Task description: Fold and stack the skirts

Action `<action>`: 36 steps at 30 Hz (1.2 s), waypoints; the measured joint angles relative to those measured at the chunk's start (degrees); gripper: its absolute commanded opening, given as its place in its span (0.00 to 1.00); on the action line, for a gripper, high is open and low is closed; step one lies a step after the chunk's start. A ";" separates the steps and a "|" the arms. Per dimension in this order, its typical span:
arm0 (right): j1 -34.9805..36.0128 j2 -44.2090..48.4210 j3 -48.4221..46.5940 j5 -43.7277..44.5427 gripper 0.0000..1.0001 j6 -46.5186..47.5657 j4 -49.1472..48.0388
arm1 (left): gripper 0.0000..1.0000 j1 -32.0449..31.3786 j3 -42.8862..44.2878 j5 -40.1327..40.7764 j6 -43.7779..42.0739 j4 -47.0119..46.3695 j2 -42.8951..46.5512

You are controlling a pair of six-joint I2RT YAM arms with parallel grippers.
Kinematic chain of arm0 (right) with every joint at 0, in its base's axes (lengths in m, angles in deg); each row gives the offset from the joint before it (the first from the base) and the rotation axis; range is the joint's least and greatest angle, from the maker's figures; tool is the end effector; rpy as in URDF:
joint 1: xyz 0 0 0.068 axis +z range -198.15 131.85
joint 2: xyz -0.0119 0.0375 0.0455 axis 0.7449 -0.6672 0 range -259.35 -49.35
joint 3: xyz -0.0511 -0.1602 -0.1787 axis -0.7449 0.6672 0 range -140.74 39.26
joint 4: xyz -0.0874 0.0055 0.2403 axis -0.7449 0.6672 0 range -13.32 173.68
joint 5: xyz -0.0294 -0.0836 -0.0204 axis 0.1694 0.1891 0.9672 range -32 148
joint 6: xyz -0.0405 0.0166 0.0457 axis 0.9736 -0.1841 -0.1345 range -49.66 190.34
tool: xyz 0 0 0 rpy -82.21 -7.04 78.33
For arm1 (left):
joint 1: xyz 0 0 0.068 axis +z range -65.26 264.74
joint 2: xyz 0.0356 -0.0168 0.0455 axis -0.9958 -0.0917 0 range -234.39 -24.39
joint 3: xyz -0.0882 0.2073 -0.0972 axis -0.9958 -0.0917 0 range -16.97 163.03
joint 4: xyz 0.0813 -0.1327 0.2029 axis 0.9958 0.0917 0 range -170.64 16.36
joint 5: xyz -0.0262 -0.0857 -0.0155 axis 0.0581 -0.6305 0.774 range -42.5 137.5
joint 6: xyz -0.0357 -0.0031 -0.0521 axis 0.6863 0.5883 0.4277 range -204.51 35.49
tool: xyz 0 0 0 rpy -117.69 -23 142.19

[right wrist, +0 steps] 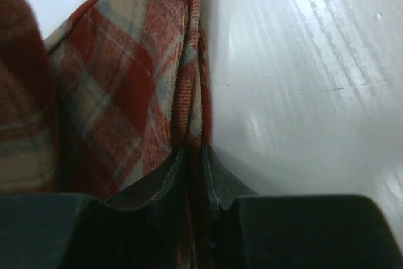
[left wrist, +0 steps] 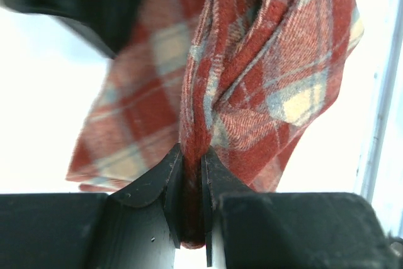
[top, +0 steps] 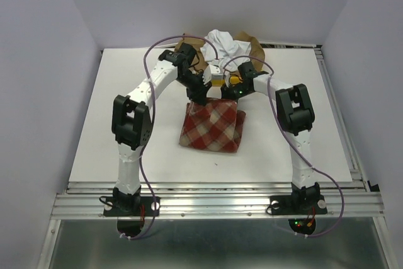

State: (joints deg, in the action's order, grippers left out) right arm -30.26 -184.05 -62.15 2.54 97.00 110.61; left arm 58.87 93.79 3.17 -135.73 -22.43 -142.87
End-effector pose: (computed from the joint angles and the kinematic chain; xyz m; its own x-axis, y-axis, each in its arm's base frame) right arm 0.4233 0.1787 0.1063 -0.5698 -0.4512 -0.6868 -0.8206 0.2675 0.5051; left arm 0.3644 -0.2145 0.2486 -0.0715 0.6543 -0.7529 0.9965 0.0148 -0.0818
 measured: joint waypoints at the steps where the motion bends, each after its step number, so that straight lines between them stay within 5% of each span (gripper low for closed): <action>1: 0.13 0.00 0.17 -0.85 0.23 0.42 0.44 | 0.00 0.11 1.38 0.33 0.22 -0.28 -1.03; 7: 0.20 0.00 0.33 -2.62 0.23 1.46 1.84 | 0.01 0.22 5.99 2.54 1.70 -2.58 -6.86; 11: 0.20 0.00 0.33 -2.67 0.24 1.46 2.19 | 0.18 0.24 5.99 3.82 2.29 -4.28 -9.75; 13: 0.20 0.00 0.31 -2.64 0.30 1.38 2.32 | 0.26 0.24 5.75 4.42 2.69 -5.53 -10.71; 14: 0.20 0.00 0.31 -2.60 0.39 1.31 2.47 | 0.41 0.22 5.40 4.66 2.91 -6.19 -10.80; 15: 0.20 0.00 0.24 -2.58 0.42 1.18 2.67 | 0.45 0.20 5.05 5.05 3.19 -6.71 -10.80; 24: -0.63 -0.02 -6.14 6.29 0.69 -3.56 4.74 | 0.58 0.76 6.51 8.59 6.62 -9.77 -10.38; 29: -6.01 2.08 -7.37 13.40 0.75 -4.48 7.32 | 0.63 2.97 4.96 10.43 10.47 -11.41 -3.72; 36: -10.86 12.68 -6.97 18.86 0.64 -7.23 9.29 | 0.62 6.73 -9.97 9.22 19.56 -20.37 16.85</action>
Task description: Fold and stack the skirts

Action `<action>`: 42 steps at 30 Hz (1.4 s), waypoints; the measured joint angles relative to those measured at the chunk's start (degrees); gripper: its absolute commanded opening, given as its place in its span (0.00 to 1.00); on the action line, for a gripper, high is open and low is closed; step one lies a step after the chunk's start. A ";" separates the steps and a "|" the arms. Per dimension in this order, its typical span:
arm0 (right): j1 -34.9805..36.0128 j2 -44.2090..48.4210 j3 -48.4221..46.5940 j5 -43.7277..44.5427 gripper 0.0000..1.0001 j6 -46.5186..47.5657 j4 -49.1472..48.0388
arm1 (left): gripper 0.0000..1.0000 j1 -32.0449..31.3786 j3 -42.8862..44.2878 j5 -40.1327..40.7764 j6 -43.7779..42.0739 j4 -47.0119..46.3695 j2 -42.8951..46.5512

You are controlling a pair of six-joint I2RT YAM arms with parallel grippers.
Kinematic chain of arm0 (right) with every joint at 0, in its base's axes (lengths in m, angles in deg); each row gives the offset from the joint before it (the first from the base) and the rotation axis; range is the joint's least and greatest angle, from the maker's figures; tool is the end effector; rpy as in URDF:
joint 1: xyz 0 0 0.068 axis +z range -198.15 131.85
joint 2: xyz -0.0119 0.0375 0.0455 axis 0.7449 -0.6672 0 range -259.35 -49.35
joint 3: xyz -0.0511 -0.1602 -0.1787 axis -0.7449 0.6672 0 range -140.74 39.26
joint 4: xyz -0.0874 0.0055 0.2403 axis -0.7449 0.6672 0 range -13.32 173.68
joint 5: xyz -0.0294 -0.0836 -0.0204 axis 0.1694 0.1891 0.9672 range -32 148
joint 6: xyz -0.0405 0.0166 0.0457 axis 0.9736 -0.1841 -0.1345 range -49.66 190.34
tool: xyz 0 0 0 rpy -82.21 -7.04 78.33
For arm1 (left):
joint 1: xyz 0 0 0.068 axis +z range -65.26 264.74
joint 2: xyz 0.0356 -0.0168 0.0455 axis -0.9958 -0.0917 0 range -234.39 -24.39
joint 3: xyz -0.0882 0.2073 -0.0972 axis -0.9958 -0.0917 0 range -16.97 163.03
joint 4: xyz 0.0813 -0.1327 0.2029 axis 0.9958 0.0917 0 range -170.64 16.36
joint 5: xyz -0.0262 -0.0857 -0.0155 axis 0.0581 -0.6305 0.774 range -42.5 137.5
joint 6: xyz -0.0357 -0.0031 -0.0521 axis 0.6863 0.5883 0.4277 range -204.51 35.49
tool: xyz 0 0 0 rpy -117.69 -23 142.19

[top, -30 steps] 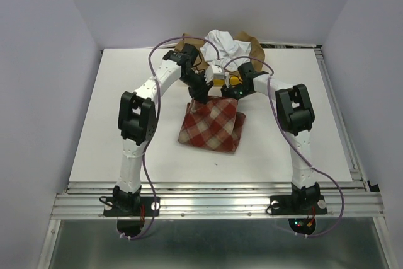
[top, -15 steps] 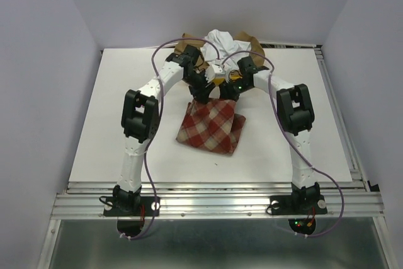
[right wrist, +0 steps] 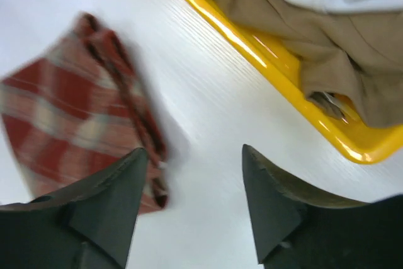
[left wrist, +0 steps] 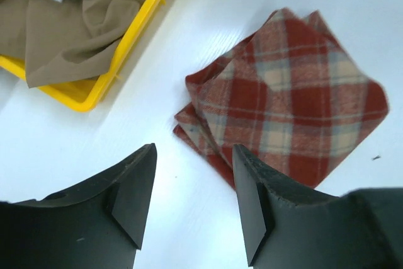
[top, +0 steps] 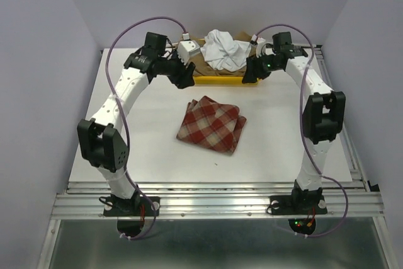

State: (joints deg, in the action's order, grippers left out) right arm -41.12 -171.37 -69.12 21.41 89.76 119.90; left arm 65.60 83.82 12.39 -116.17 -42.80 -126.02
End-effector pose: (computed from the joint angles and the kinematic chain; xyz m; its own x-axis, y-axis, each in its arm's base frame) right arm 0.4461 0.0842 0.2205 -0.6436 -0.3483 -0.6816 -0.6740 0.6798 0.2890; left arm 0.3650 -0.1563 0.3296 -0.1393 0.5027 -0.8532 0.8992 0.4250 0.1037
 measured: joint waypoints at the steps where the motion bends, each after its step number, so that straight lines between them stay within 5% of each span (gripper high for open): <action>1: 0.11 1.84 0.26 -0.63 0.63 -1.14 -0.02 | 0.61 0.00 -1.64 -0.79 1.22 -1.29 1.68; 10: 7.52 23.71 28.41 -17.84 0.63 -27.54 -18.97 | 0.49 -1.42 -24.28 -6.49 23.08 -24.92 5.57; 16: 13.07 22.62 43.12 -21.53 0.63 -36.41 -30.27 | 0.45 -2.73 -27.34 -6.64 37.16 -41.20 -1.95; 24: 14.53 15.85 53.05 -21.05 0.65 -39.76 -36.54 | 0.46 -2.62 -27.34 -5.09 47.25 -50.31 -14.95; 29: 14.27 14.10 53.83 -20.61 0.66 -38.95 -37.55 | 0.58 -1.03 -25.33 -7.78 50.40 -51.43 -19.39; 35: 14.38 14.32 51.47 -19.65 0.69 -34.45 -32.59 | 0.66 0.42 -21.79 -2.75 44.17 -46.82 -18.62; 37: 14.56 15.63 50.47 -18.38 0.70 -32.46 -29.86 | 0.70 1.03 -22.47 -0.61 40.94 -43.85 -16.22; 38: 14.73 17.14 49.79 -16.26 0.70 -30.69 -28.11 | 0.95 1.38 -23.15 1.05 38.93 -41.75 -13.64; 42: 14.80 23.58 45.59 -4.57 0.70 -27.30 -21.90 | 0.99 1.90 -23.93 7.10 32.52 -35.74 0.26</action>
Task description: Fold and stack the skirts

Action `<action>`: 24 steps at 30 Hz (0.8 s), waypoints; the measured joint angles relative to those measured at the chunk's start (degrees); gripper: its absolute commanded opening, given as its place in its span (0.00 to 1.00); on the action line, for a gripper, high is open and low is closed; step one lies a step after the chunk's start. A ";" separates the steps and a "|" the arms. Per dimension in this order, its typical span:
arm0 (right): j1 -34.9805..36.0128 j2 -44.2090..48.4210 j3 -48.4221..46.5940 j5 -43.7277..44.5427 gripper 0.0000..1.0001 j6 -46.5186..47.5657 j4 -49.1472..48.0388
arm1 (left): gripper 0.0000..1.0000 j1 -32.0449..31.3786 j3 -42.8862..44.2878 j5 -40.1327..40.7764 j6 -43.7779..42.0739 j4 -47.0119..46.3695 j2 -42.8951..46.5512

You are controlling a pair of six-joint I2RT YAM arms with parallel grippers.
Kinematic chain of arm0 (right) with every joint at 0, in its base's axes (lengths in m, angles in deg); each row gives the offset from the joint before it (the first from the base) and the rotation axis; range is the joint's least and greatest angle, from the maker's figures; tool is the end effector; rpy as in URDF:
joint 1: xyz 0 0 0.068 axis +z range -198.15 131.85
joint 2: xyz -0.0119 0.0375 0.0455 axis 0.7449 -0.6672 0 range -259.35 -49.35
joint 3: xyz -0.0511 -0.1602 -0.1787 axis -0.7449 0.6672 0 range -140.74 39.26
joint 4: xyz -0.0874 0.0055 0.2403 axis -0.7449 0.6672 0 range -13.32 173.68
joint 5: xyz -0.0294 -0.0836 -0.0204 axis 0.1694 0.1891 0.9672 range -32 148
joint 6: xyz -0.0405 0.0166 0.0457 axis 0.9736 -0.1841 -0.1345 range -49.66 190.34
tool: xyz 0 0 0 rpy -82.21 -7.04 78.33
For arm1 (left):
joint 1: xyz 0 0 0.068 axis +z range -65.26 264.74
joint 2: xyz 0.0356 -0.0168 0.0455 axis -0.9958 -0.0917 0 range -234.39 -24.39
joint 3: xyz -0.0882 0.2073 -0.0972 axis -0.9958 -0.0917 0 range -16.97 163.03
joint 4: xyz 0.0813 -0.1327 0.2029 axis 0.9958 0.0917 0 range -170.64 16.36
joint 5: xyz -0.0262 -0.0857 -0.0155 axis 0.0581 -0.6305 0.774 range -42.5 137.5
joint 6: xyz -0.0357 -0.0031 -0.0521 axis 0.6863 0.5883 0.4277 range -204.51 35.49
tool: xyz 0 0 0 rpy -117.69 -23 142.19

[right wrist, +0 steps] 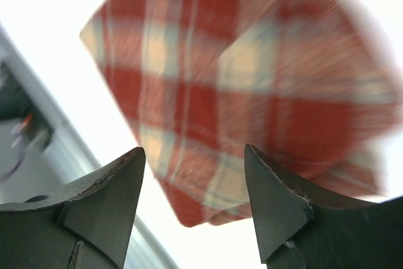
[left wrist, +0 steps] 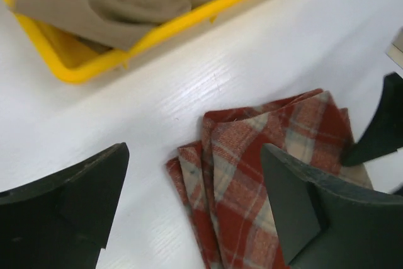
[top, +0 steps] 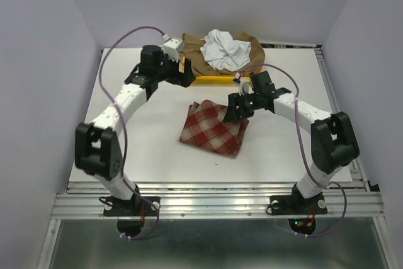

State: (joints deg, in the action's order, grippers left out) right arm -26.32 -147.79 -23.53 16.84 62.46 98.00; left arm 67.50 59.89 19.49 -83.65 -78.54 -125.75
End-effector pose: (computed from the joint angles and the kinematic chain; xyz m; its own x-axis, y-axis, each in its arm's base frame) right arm 0.3075 0.1576 0.1633 -0.8550 -0.2313 -0.4643 -0.5005 0.6028 0.6214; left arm 0.3879 -0.1443 0.2477 -0.4376 0.1218 -0.8909 0.6562 0.7207 -0.2238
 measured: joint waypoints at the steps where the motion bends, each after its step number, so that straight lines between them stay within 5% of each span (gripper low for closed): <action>1: -0.02 1.33 -2.01 3.34 0.70 0.39 1.11 | 0.99 -0.04 -0.17 2.32 -1.73 0.87 5.75; 8: 3.98 3.82 -9.18 21.99 0.71 -2.12 3.52 | 0.99 -0.31 -4.48 19.32 -5.92 -0.28 37.70; 16: 18.60 -0.48 -10.97 32.17 0.75 -7.61 5.44 | 0.99 1.33 -8.70 29.66 -6.49 8.90 37.31; 24: 17.62 -6.64 -6.97 34.51 0.82 1.11 5.44 | 0.99 1.60 -12.70 31.04 -9.22 15.21 37.99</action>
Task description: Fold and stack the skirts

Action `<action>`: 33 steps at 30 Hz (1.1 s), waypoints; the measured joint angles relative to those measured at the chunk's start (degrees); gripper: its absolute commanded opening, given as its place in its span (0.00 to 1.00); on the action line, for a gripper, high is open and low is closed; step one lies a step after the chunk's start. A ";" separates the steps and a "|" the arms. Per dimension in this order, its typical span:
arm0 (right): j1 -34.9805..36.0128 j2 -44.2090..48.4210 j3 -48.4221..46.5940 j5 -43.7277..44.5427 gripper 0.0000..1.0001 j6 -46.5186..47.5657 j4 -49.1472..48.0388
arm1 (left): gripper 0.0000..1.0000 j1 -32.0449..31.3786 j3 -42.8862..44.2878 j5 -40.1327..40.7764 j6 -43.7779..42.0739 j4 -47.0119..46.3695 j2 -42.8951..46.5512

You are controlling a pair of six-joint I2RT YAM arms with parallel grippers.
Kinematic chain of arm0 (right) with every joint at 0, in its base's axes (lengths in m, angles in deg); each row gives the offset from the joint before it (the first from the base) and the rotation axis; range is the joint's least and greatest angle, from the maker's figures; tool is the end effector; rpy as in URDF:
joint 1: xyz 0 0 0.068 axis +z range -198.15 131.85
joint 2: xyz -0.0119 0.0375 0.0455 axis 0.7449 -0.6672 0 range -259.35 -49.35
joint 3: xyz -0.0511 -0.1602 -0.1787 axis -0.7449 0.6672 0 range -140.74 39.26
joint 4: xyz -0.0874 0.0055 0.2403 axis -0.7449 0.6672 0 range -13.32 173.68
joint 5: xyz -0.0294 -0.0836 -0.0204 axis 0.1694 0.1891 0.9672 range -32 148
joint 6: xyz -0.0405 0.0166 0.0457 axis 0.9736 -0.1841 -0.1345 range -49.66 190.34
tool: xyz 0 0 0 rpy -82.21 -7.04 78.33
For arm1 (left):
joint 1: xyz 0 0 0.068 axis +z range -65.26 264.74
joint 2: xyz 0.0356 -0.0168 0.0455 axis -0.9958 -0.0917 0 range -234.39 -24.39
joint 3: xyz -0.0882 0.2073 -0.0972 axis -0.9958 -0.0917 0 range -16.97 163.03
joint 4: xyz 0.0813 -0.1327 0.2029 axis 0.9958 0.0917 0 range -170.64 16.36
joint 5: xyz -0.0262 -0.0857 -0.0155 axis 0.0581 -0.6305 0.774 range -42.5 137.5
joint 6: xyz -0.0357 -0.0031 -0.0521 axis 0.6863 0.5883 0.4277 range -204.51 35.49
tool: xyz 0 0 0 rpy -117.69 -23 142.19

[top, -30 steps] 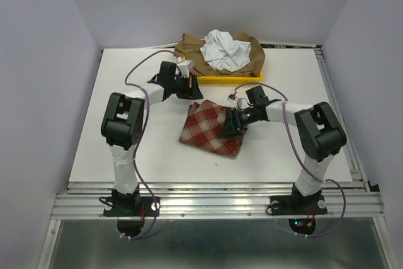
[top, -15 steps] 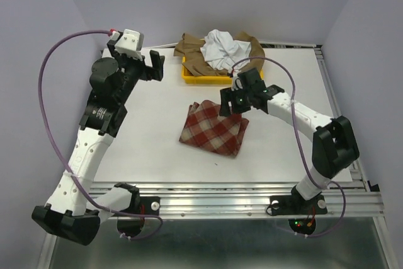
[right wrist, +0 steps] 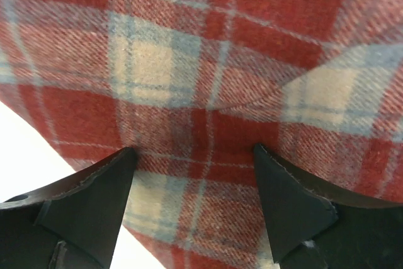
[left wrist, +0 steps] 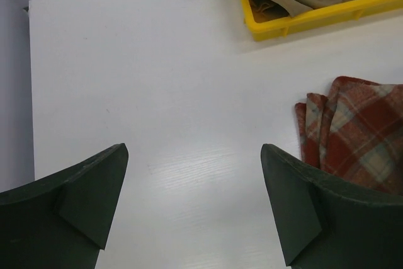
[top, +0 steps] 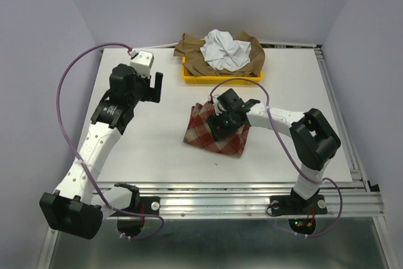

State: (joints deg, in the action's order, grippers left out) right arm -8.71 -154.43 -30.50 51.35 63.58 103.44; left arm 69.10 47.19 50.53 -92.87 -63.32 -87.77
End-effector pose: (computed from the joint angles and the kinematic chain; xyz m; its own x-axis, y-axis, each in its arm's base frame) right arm 0.2808 0.2382 0.1437 -0.7569 -0.4711 -0.4529 -0.5878 0.7936 0.1568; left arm 0.2607 -0.0704 0.3525 -0.2393 0.2177 -0.9462 0.2579 0.9538 0.1542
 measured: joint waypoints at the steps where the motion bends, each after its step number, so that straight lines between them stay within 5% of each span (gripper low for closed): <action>1: -0.39 1.29 2.03 0.13 0.83 2.67 -0.17 | 0.99 0.00 0.00 -0.44 -0.72 0.22 0.33; 11: -10.05 19.30 18.21 3.74 0.86 36.61 6.36 | 0.99 0.02 -0.02 -8.48 -5.16 1.42 0.55; 16: -18.27 27.26 19.45 5.03 0.92 46.05 8.90 | 0.99 0.02 -0.09 -9.46 -5.77 1.38 0.55; 25: -20.24 29.53 7.37 0.26 0.91 29.94 14.38 | 0.99 0.02 -0.09 -9.66 -5.70 1.33 0.52; 33: -19.82 28.81 11.98 -4.52 0.93 7.04 14.75 | 0.99 0.02 -0.09 -9.03 -4.55 0.87 -0.09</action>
State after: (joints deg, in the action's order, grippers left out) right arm -28.53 -125.62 -18.52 46.82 70.62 118.20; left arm 69.12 47.11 41.50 -97.42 -62.45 -87.85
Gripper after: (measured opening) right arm 0.931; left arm 0.986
